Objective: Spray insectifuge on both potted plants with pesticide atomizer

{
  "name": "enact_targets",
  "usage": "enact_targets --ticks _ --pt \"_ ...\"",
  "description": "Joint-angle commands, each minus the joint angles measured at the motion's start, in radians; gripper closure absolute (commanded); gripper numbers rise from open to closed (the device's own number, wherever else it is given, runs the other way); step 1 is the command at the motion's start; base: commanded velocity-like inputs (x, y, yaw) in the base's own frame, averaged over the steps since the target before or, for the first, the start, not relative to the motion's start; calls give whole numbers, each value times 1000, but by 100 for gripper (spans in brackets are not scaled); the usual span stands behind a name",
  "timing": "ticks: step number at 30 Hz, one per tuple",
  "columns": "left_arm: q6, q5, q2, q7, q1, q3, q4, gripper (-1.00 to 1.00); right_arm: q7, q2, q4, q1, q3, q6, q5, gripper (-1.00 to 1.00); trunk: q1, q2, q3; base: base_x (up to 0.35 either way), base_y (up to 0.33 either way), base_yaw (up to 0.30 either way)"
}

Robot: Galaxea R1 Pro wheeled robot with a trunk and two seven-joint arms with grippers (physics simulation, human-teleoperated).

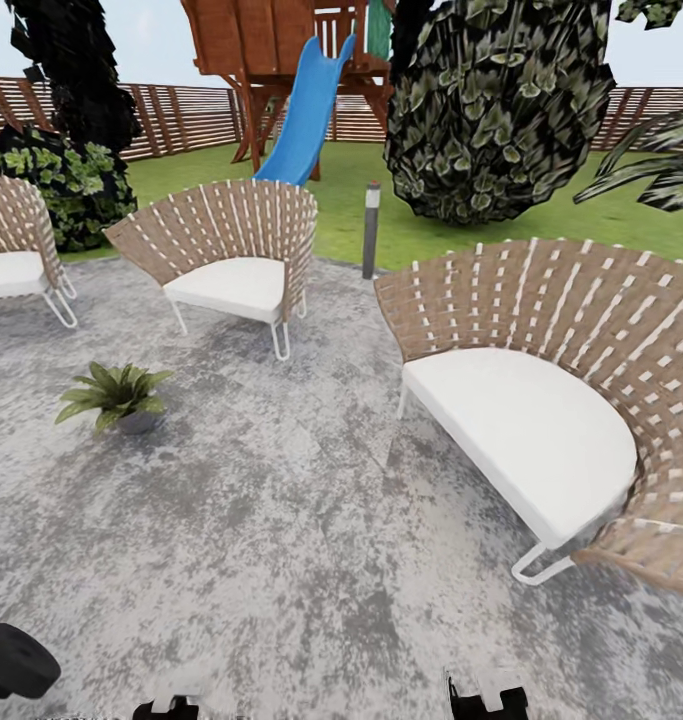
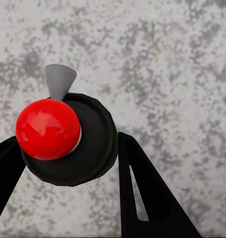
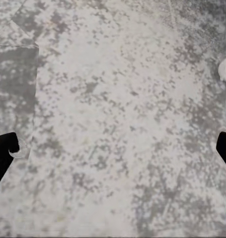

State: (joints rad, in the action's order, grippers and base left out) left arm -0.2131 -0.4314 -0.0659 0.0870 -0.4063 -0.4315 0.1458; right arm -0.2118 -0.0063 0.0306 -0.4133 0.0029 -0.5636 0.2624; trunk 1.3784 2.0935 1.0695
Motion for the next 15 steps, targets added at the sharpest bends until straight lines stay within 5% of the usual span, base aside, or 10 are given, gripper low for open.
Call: enact_targets --ticks 1,15 --pt "-3 -7 0 5 0 -8 0 100 -9 0 -1 -1 0 -1 11 -100 -1 0 1 -339 0 -300" --pt "-3 -7 0 5 0 -9 0 100 -9 0 -1 -1 0 -1 11 -100 -1 0 1 -338 -74 -300"
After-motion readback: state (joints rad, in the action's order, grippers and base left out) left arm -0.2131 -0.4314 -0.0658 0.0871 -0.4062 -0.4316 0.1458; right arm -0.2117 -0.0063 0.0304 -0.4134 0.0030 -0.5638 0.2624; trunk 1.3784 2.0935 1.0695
